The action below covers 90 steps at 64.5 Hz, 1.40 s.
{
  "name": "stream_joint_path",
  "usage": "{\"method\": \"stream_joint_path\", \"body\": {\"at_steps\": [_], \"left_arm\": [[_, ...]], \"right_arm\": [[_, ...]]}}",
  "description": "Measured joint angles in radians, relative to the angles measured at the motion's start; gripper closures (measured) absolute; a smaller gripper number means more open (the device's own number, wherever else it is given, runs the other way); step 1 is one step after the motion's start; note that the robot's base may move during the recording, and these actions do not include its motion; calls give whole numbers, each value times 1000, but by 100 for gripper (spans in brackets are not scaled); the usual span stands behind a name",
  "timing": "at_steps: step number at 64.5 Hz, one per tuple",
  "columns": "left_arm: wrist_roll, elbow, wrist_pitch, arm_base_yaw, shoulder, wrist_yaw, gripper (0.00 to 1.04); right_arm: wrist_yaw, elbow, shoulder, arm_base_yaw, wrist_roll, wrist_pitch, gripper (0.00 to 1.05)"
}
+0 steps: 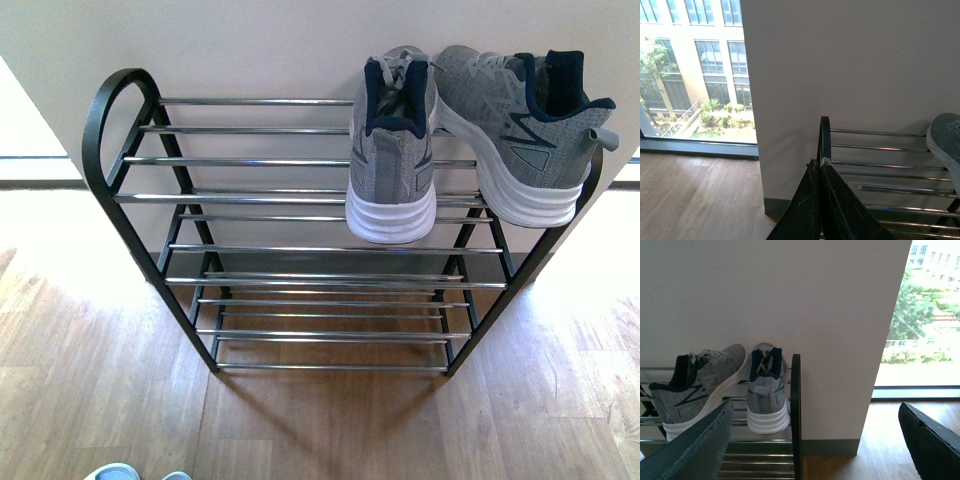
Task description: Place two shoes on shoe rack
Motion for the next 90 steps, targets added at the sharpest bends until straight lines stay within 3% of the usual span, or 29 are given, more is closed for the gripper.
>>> {"method": "stream_joint_path", "body": {"at_steps": [6,12,40,75,90], "left_arm": [[2,-9,-27,0,-38,0,103],[2,-9,-177,0,-168,0,103],[2,-9,-187,0,-182,0,103],[4,-9,-187,0,-182,0,8],[4,-9,-187,0,-182,0,9]], "right_arm": [[0,0,0,0,0,0,9],[0,0,0,0,0,-1,9],[0,0,-1,0,0,-1,9],[0,0,0,0,0,-1,9],[0,0,-1,0,0,-1,9]]}}
